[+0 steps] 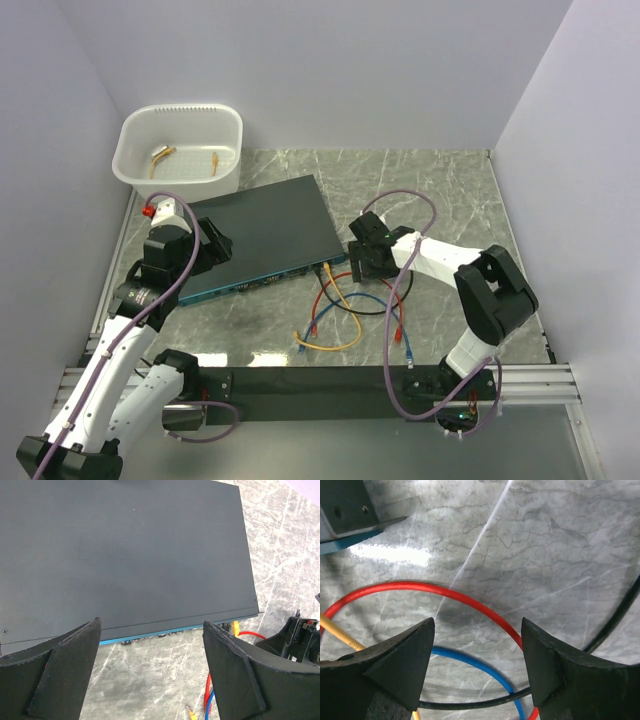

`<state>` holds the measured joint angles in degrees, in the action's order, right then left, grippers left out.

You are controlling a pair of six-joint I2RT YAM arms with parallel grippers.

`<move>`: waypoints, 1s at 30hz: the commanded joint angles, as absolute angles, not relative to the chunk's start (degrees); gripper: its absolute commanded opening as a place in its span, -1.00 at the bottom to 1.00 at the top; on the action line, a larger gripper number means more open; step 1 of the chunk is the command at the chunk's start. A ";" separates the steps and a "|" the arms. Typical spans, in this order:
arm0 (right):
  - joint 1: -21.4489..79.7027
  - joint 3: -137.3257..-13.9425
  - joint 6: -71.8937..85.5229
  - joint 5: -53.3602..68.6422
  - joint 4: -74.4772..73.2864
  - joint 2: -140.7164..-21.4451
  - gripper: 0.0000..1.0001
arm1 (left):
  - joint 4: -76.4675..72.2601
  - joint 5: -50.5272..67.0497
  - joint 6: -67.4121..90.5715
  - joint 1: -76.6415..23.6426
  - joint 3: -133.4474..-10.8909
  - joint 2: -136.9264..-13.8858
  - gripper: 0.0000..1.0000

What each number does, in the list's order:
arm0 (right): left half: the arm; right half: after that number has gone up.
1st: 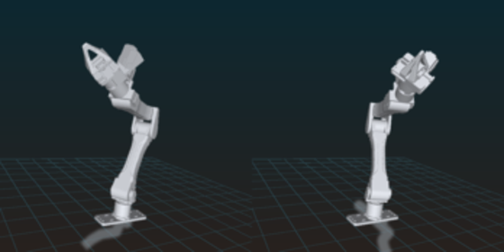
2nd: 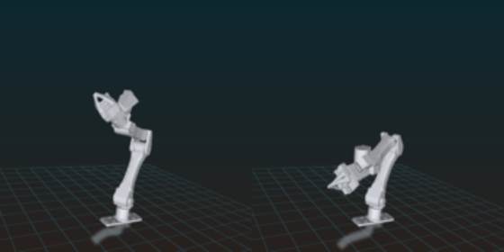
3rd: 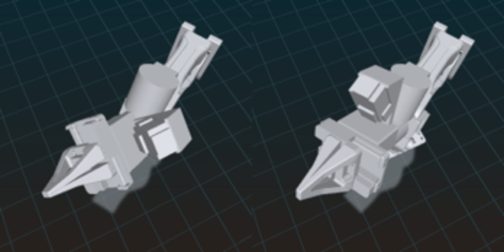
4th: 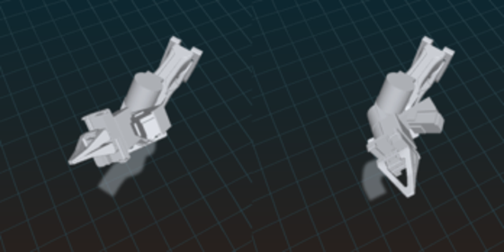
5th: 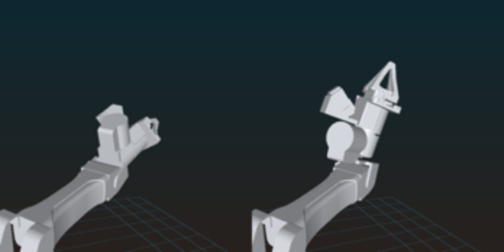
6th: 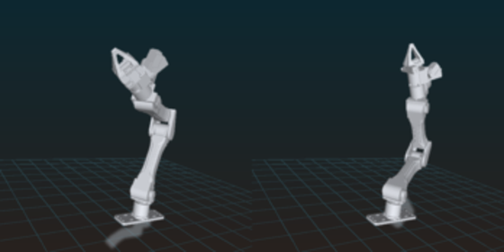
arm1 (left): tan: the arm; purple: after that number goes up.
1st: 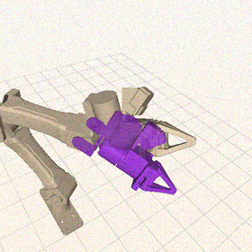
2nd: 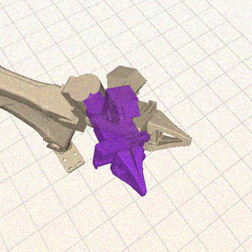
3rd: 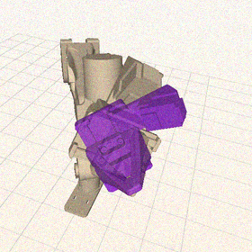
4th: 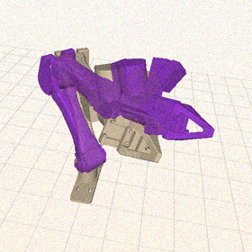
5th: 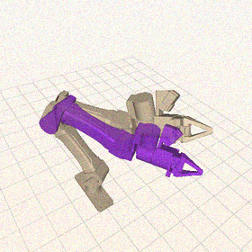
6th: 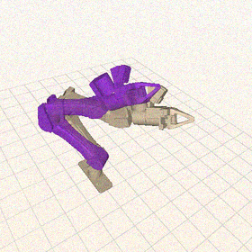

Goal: Insert the plug into the switch port

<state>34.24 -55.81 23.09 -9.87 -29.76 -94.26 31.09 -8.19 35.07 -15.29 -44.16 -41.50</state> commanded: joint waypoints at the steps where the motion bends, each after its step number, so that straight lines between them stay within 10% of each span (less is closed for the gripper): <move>1: 33.14 -55.29 23.64 -9.32 -27.42 -95.10 0.52 | 29.62 -7.47 33.84 -15.03 -44.56 -41.13 0.77; 10: 31.46 -54.32 23.64 -7.74 -26.19 -95.71 0.29 | 29.71 -7.56 33.93 -14.94 -44.65 -41.31 0.77; 25: 31.03 -53.26 24.26 -8.17 -25.93 -94.31 -0.92 | 29.71 -7.73 33.84 -14.94 -44.56 -41.57 0.76; 30: 30.68 -53.17 26.27 -13.16 -28.90 -89.75 -1.00 | 29.71 -7.38 33.75 -14.94 -44.56 -42.01 0.76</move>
